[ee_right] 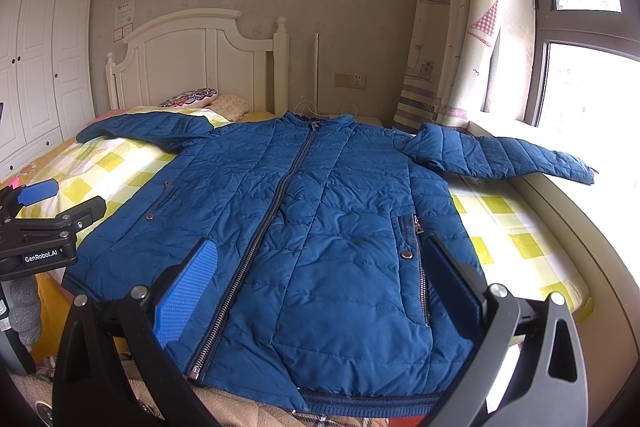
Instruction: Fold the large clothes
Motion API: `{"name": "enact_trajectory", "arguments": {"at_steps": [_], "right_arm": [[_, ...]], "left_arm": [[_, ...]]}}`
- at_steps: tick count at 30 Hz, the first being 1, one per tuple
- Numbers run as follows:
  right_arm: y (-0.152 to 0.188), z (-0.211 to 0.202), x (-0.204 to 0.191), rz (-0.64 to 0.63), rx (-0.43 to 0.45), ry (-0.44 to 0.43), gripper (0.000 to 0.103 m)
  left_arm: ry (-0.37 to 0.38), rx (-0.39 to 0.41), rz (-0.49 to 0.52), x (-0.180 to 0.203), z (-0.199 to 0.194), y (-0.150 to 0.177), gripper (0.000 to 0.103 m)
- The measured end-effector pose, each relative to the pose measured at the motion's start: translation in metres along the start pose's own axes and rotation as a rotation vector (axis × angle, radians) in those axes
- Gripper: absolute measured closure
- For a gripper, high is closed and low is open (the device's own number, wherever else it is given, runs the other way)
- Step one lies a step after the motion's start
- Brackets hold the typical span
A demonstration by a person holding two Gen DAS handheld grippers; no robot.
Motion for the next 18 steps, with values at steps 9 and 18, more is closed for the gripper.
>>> {"name": "enact_trajectory", "arguments": {"at_steps": [9, 18], "right_arm": [[0.001, 0.013, 0.015, 0.040, -0.020, 0.005, 0.002], [-0.020, 0.082, 0.113, 0.209, -0.124, 0.157, 0.005]], "left_arm": [[0.063, -0.069, 0.069, 0.015, 0.023, -0.008, 0.004], [0.041, -0.245, 0.275, 0.059, 0.168, -0.066, 0.004]]}}
Point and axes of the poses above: each gripper's, at about its wrist camera, not at the fingertips, and z roughly the way its jaws point, x to its right, y to its underside, the point moved 4 cm from there along z, roughly the way its jaws point, and after that the axes turned 4 degrees about y, right-handed, at the moved point
